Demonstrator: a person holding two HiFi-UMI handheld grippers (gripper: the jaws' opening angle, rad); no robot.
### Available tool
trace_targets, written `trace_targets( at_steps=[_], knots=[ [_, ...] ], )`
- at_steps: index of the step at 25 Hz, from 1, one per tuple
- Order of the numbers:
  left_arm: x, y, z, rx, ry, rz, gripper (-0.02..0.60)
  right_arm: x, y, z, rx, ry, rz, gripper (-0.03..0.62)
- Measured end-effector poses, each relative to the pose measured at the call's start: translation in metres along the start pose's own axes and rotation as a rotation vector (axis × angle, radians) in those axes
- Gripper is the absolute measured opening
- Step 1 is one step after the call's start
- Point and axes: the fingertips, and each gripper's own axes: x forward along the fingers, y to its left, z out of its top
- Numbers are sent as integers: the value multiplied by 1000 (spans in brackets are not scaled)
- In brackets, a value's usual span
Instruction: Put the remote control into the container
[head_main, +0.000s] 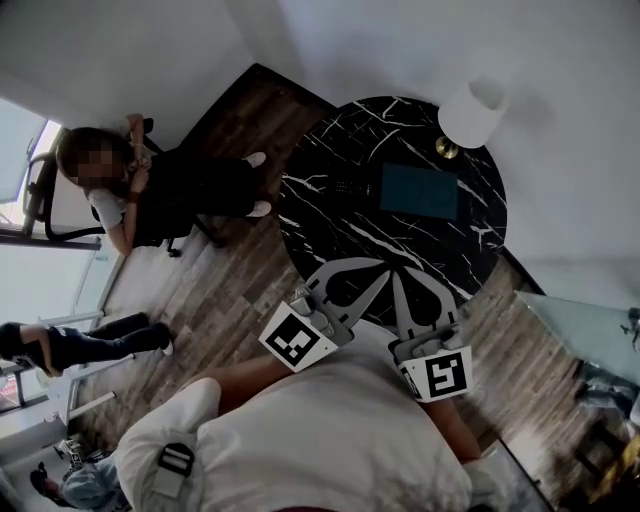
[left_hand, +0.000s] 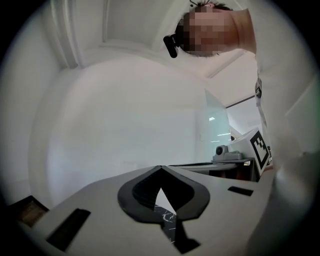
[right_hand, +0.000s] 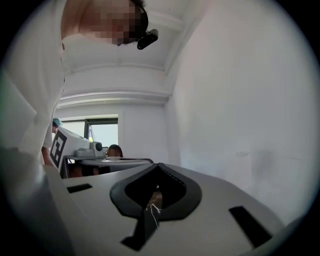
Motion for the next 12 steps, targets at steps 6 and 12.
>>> trace_targets(
  at_steps=[6,12],
  knots=[
    [3,-1,-1,-3,-14,21,6,-3,-5,-2,24,-8,-21,8],
    [-1,-1,-5,-7,3,43,6,-3,-4,-6,29,2,-14,8]
  ],
)
